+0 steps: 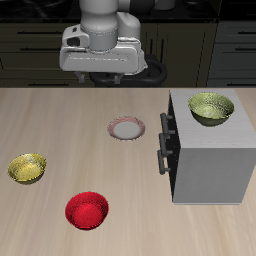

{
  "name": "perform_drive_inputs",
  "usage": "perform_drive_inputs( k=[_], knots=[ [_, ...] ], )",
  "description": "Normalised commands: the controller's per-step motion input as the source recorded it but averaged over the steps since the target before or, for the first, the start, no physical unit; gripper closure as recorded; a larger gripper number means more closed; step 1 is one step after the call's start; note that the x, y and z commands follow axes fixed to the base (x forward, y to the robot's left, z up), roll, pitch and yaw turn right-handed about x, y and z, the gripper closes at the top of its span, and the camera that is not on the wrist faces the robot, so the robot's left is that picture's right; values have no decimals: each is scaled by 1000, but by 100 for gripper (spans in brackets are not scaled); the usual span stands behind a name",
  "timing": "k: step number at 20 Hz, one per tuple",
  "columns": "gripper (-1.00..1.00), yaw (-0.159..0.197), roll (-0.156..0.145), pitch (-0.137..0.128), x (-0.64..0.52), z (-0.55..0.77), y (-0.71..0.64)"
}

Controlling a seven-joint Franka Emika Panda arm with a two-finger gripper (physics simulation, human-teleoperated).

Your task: Open the middle drawer of the white cabinet

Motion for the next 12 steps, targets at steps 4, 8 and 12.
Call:
perform_drive_inputs(
  k=[4, 8, 12],
  knots=[
    [-100, 2, -8, 0, 177, -45, -84],
    [-100, -4, 17, 14, 180, -89, 5],
    [-100, 11, 21, 1, 154, -63, 54]
  ],
)
